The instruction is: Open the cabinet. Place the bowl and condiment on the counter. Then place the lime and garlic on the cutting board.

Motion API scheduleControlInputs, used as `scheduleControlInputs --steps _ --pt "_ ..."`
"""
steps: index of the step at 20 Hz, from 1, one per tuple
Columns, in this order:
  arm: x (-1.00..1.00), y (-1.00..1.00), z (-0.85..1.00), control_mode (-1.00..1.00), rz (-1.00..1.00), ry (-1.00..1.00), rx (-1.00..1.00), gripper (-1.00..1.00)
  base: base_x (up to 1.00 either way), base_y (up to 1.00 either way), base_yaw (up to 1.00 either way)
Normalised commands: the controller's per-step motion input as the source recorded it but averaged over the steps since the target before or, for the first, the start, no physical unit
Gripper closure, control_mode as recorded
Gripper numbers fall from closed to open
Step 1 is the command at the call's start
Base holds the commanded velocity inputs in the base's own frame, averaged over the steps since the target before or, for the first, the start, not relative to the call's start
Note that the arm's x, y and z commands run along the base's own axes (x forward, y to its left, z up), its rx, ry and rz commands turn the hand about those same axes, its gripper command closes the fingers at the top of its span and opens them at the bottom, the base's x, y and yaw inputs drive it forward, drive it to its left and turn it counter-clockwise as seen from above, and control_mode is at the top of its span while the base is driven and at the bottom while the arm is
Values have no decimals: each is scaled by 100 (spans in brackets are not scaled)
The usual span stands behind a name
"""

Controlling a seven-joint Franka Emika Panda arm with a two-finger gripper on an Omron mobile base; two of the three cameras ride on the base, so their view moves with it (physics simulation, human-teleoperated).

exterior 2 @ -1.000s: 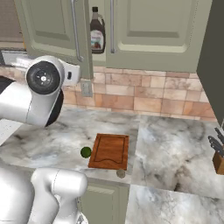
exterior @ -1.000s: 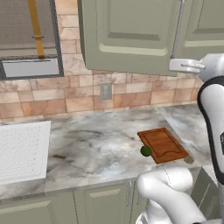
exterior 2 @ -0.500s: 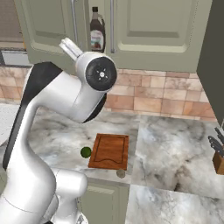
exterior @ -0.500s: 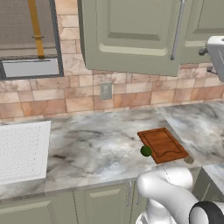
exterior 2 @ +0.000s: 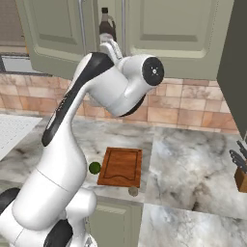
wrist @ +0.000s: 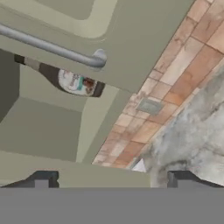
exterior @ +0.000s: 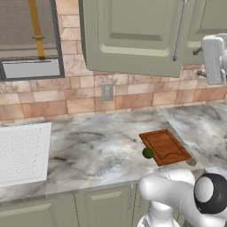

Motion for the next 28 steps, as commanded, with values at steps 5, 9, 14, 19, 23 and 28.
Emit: scheduleControlInputs --steps 5,9,14,19,23,28 --pt "77 33 -19 -100 0 -1 18 -100 0 0 0" --pt "47 65 -8 -100 0 -4 6 -100 0 0 0" --pt "-50 100 0 -100 31 -20 0 -100 0 0 0" --pt "-92 93 5 -100 48 -24 -6 -100 0 0 0" --pt "-72 100 1 -100 57 -5 -14 -100 0 0 0" --pt "-69 100 -4 -100 50 -7 -29 -100 0 0 0"
